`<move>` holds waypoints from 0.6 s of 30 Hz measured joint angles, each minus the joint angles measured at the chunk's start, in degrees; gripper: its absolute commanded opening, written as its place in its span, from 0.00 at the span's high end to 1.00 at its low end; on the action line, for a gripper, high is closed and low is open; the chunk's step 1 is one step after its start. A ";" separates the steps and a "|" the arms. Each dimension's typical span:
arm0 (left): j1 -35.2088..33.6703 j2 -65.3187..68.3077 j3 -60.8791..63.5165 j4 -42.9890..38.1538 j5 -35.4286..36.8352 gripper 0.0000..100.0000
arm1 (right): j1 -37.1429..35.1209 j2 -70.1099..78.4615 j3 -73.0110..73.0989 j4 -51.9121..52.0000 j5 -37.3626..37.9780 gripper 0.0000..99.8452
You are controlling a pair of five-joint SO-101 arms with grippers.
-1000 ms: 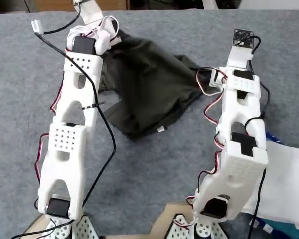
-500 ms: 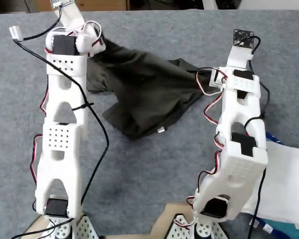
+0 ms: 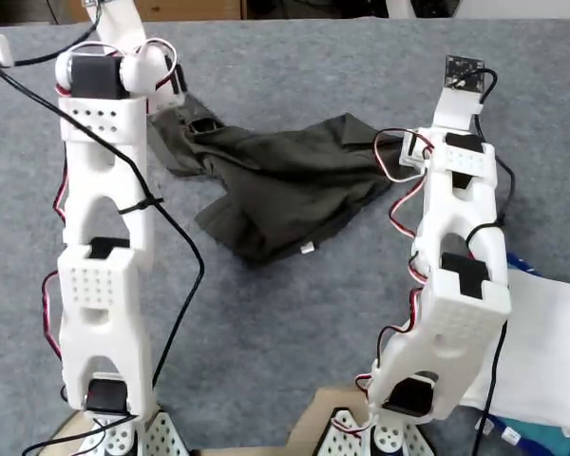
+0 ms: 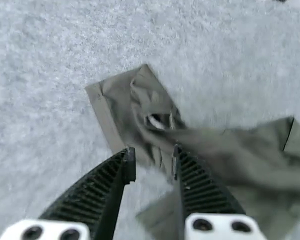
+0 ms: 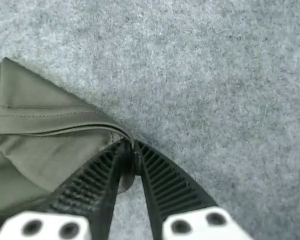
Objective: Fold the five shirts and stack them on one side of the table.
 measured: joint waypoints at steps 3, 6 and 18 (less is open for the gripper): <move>3.25 -8.18 14.15 0.00 -2.02 0.87 | 0.00 0.00 0.00 0.00 0.00 0.99; 7.03 -17.93 31.03 -0.09 -3.08 0.87 | 0.00 0.00 0.00 0.00 0.00 0.99; 16.97 -48.00 100.75 -35.34 -3.52 0.86 | 0.00 0.00 0.00 0.00 0.00 0.99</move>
